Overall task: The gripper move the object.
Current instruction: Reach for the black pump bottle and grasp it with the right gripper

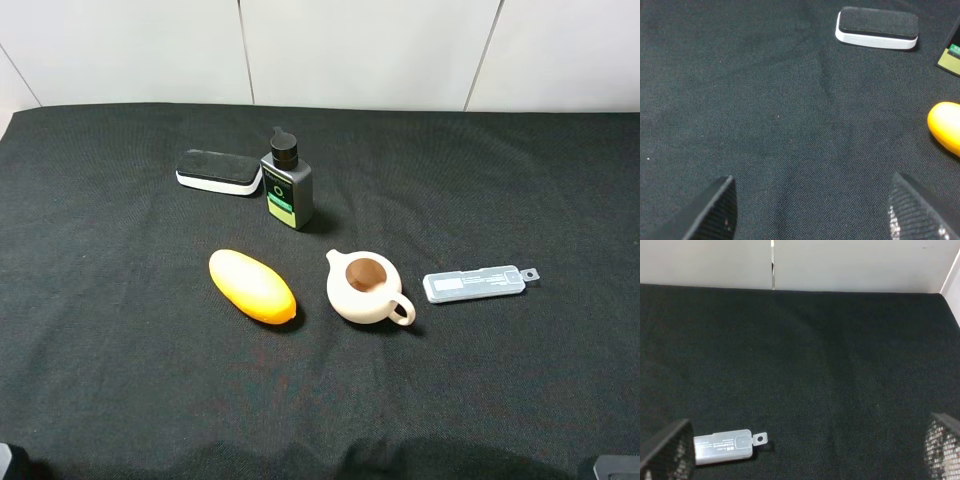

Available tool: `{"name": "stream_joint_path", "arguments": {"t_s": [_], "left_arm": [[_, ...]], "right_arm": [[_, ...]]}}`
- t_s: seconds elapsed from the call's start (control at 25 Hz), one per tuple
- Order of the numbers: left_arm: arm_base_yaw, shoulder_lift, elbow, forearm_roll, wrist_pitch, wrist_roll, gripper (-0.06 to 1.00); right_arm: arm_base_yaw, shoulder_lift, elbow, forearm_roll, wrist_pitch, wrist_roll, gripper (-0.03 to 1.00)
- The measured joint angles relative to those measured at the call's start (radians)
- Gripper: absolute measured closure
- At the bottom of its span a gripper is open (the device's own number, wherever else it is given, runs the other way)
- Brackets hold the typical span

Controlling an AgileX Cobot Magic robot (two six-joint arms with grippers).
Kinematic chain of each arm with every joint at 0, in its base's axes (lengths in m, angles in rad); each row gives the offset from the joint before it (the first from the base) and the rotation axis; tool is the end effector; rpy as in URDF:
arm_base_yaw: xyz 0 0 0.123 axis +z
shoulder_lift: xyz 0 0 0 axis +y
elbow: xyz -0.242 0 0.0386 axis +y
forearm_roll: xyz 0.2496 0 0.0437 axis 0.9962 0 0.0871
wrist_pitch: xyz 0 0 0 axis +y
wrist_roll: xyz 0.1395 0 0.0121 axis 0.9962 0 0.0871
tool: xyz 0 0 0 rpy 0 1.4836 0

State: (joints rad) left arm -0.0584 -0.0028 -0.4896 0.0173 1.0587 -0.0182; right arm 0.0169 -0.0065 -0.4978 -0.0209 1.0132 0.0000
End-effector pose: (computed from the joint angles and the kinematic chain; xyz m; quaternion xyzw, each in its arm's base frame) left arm 0.0814 -0.0026 0.2528 0.0169 0.8545 -0.0112 0.5191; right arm 0.0829 -0.0011 0.2615 -0.0069 0.8394 -0.0059 0.5435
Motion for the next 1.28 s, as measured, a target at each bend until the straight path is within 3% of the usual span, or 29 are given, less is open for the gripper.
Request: {"name": "stream_joint_path", "arguments": {"t_s": [1.28], "left_arm": [[0.000, 0.000, 0.000, 0.000, 0.000, 0.000, 0.27]], "right_arm": [[0.000, 0.000, 0.000, 0.001, 0.000, 0.000, 0.27]]}}
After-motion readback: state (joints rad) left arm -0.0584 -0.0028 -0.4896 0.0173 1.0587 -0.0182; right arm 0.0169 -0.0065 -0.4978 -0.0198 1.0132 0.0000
